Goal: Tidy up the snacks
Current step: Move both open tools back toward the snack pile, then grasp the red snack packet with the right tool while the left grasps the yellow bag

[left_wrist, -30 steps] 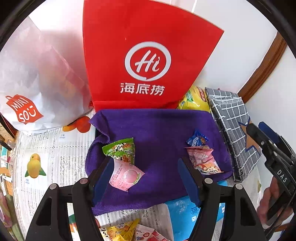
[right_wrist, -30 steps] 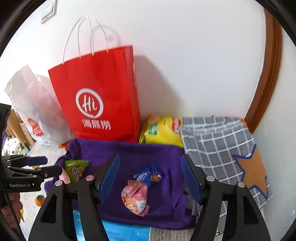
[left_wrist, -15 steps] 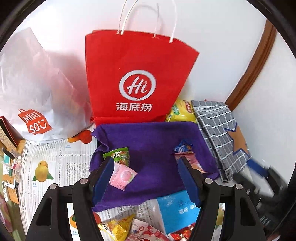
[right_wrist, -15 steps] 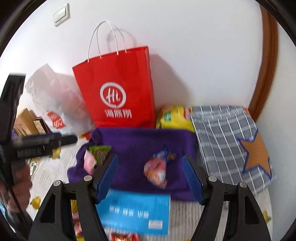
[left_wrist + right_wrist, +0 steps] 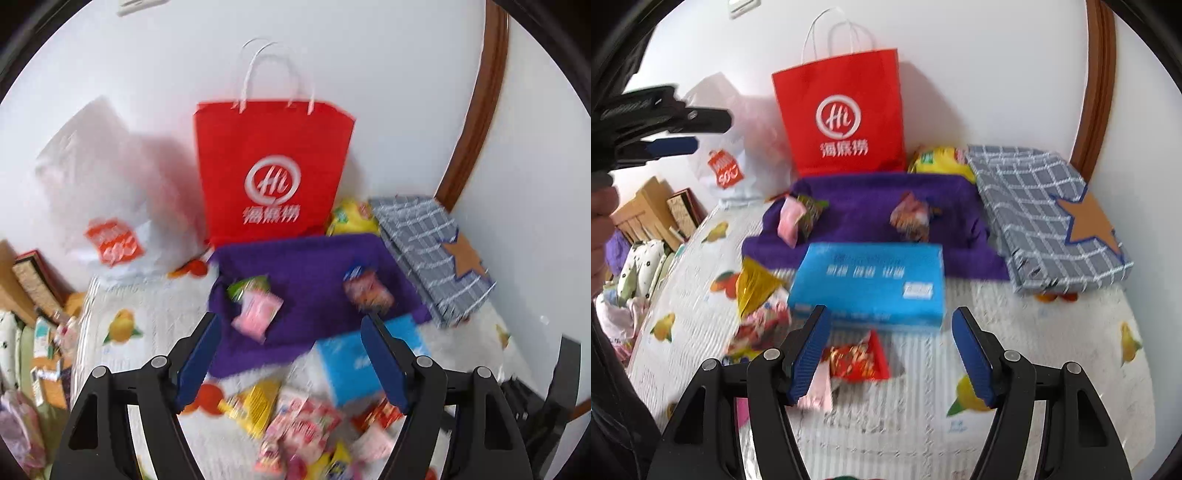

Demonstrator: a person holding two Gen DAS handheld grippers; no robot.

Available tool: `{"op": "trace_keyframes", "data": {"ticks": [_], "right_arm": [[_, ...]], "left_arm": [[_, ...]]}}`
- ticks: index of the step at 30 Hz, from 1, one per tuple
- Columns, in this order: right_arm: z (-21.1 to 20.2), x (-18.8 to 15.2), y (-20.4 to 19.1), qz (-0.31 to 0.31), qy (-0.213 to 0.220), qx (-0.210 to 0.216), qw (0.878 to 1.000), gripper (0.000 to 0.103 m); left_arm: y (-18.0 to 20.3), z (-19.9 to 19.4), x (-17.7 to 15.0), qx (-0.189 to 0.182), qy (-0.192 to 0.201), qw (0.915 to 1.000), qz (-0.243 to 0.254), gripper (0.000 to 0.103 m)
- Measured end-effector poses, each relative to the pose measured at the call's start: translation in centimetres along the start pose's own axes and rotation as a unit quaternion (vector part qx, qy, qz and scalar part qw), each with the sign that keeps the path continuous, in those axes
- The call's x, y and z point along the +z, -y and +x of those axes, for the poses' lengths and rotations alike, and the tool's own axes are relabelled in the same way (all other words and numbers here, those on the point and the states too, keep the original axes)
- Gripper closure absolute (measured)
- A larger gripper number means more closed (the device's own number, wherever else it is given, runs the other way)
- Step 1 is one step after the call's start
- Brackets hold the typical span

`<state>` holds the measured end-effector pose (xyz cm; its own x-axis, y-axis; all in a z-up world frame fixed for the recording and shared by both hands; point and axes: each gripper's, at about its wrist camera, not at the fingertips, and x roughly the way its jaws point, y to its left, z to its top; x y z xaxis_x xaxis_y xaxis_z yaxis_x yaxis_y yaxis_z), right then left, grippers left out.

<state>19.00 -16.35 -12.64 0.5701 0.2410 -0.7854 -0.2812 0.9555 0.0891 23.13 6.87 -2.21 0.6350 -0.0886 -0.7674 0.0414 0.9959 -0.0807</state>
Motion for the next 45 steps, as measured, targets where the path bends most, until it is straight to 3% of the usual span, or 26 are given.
{"op": "trace_keyframes", "data": {"ticks": [11,17,19,22,23,24,25,31,34,41,45], "right_arm": [[7.0,-2.8,-2.5,-0.036,-0.049,-0.001,0.998,0.035],[9.8,-4.0,-3.1,-0.056,-0.09,0.001,0.994,0.037],[9.8,-4.8,-3.5,-0.069,-0.082,-0.007,0.994,0.037],[9.5,-5.3,-3.2,-0.069,-0.066,0.0,0.995,0.038],[9.4,-5.3,-3.0,-0.063,-0.063,0.001,0.996,0.041],[9.2,-5.3,-2.6,-0.059,-0.057,-0.004,0.997,0.051],[9.1,-5.4,-2.3,-0.057,-0.055,-0.009,0.997,0.051],[6.7,-6.3,0.6,-0.051,-0.022,-0.028,0.998,0.052],[6.3,-6.8,2.7,-0.038,-0.015,-0.053,0.998,0.052],[7.0,-6.9,5.2,0.016,-0.03,-0.038,0.999,0.051],[7.0,-7.1,5.5,0.019,-0.029,-0.035,0.999,0.05]], "left_arm": [[-7.0,1.5,-10.5,0.035,-0.052,0.9955,-0.071,0.027],[-8.9,1.8,-13.8,0.034,-0.069,0.9927,-0.093,0.027],[-9.2,2.0,-14.4,0.028,-0.07,0.9921,-0.1,0.027],[-9.1,2.4,-14.8,0.02,-0.072,0.9918,-0.103,0.027],[-9.0,2.5,-14.9,0.018,-0.072,0.992,-0.103,0.027],[-8.9,2.6,-14.9,0.018,-0.071,0.9921,-0.102,0.027],[-8.6,2.8,-15.0,0.018,-0.07,0.9923,-0.1,0.027],[-7.1,3.0,-14.8,0.008,-0.048,0.9953,-0.084,0.027],[-5.7,4.5,-13.7,0.014,-0.058,0.9965,-0.059,0.027],[-3.6,9.9,-11.3,0.047,-0.074,0.9957,-0.03,0.027],[-2.9,11.9,-10.8,0.031,-0.073,0.9966,-0.021,0.033]]}}
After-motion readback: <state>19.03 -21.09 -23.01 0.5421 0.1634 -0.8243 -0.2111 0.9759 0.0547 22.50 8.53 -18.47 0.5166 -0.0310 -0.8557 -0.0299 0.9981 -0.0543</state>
